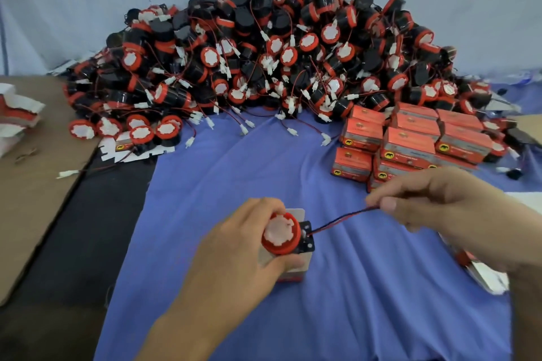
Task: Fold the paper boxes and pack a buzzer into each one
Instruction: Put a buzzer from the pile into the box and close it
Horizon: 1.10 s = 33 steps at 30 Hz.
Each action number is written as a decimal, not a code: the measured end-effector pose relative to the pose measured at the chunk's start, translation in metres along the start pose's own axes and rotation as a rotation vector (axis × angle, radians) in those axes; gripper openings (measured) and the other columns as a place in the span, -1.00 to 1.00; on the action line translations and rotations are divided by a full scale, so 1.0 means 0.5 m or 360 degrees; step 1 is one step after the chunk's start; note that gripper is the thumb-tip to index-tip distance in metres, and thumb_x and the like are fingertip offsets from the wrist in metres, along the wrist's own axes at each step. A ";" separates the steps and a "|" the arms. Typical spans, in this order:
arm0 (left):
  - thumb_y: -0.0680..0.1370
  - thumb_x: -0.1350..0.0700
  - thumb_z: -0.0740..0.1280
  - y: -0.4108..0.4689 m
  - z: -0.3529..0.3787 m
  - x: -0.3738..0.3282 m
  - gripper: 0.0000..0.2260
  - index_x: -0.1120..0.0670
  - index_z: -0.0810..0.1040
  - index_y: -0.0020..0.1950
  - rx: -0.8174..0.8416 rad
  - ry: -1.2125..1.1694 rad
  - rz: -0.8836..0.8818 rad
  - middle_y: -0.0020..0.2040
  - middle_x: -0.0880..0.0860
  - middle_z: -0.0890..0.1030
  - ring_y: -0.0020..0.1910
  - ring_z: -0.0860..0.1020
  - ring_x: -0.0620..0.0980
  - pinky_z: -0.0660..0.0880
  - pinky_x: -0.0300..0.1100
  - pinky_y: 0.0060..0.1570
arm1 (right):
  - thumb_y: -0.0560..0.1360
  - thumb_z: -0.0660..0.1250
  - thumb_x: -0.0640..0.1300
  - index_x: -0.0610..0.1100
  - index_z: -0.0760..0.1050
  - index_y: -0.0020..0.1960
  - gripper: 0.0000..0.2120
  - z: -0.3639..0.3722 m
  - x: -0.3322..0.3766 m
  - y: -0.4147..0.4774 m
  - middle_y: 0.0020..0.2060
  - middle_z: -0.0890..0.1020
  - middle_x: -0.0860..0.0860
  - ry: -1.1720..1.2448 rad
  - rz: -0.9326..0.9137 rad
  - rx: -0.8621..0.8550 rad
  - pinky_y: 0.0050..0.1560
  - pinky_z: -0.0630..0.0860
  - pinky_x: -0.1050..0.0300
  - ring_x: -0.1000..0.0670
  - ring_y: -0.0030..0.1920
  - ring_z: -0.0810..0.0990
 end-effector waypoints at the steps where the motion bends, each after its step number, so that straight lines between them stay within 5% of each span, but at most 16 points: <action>1: 0.31 -0.38 0.37 -0.001 0.009 0.005 -0.57 -0.26 0.38 0.08 0.0004 0.0044 0.0003 0.09 -0.36 0.48 0.12 0.42 -0.33 0.36 -0.43 -0.01 | 0.34 0.47 0.08 0.10 0.74 -0.06 -0.80 0.008 0.003 0.001 -0.37 0.64 0.03 0.0114 -0.0006 -0.0075 -0.25 0.50 0.36 0.13 -0.32 0.58; 7: 0.29 -0.10 0.65 -0.008 0.039 0.042 -0.58 -0.09 0.50 -0.03 -0.0093 0.0429 0.0144 0.00 -0.25 0.57 0.11 0.49 -0.04 0.44 -0.11 -0.01 | 0.51 0.48 -0.32 -0.08 0.67 -0.11 -0.85 0.123 0.019 0.023 -0.30 0.72 -0.07 0.0430 -0.0037 -0.0290 -0.21 0.62 0.20 0.04 -0.27 0.68; 11: 0.40 -0.26 0.42 -0.023 0.061 0.054 -0.70 -0.09 0.53 -0.04 -0.0138 0.0655 0.0297 -0.03 -0.22 0.59 0.09 0.52 0.02 0.49 -0.06 -0.10 | 0.52 0.47 -0.28 -0.02 0.63 -0.11 -0.84 0.195 0.008 0.047 -0.26 0.72 -0.01 0.0161 0.0010 -0.0329 -0.12 0.64 -0.16 -0.06 -0.22 0.72; 13: 0.48 -0.29 0.22 -0.035 0.075 0.060 -0.67 -0.09 0.59 -0.04 -0.0132 0.0735 0.0337 0.02 -0.20 0.62 0.10 0.53 0.03 0.48 -0.06 -0.10 | 0.51 0.47 -0.21 0.03 0.61 -0.14 -0.84 0.223 -0.006 0.055 -0.25 0.70 0.06 -0.0023 0.0029 -0.0353 -0.20 0.59 0.10 0.03 -0.23 0.71; 16: 0.56 -0.27 0.20 -0.054 0.099 0.069 -0.67 -0.09 0.62 0.02 -0.0074 0.0807 0.0291 0.09 -0.15 0.61 0.13 0.54 0.06 0.48 -0.05 -0.07 | 0.53 0.44 -0.17 0.09 0.59 -0.15 -0.82 0.250 -0.021 0.058 -0.23 0.69 0.14 -0.0217 0.0093 -0.0375 -0.32 0.47 0.38 0.17 -0.24 0.67; 22: 0.63 -0.12 0.16 -0.074 0.116 0.085 -0.70 -0.13 0.63 0.20 -0.0111 0.0708 0.0152 0.11 -0.08 0.54 0.13 0.52 0.11 0.50 -0.03 0.01 | 0.55 0.27 -0.22 0.03 0.54 -0.03 -0.84 0.297 -0.014 0.068 -0.25 0.64 0.09 -0.0462 0.0034 -0.0310 -0.39 0.54 0.19 0.07 -0.29 0.60; 30: 0.57 0.08 0.25 -0.082 0.125 0.092 -0.82 0.03 0.63 0.06 -0.0268 0.0371 0.0181 0.09 -0.01 0.55 0.02 0.44 0.08 0.55 0.02 -0.09 | 0.59 0.16 -0.17 -0.04 0.39 -0.13 -0.86 0.377 -0.022 0.078 -0.27 0.49 0.07 -0.0723 -0.0093 -0.0196 -0.37 0.39 0.03 0.02 -0.25 0.44; 33: 0.52 0.21 0.43 -0.093 0.139 0.117 -0.85 -0.01 0.65 0.04 -0.0207 0.0106 0.0058 0.14 -0.16 0.42 0.08 0.38 -0.06 0.53 -0.13 0.02 | 0.58 0.16 -0.15 0.00 0.43 -0.01 -0.91 0.384 -0.032 0.081 -0.15 0.56 0.10 -0.0930 -0.0068 -0.0065 -0.34 0.31 0.03 -0.02 -0.22 0.46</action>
Point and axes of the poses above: each hand's wrist, its own y-axis towards the middle knuckle, its own z-axis out of the palm, x = y × z, the point moved 2 cm from there along y, towards the middle knuckle
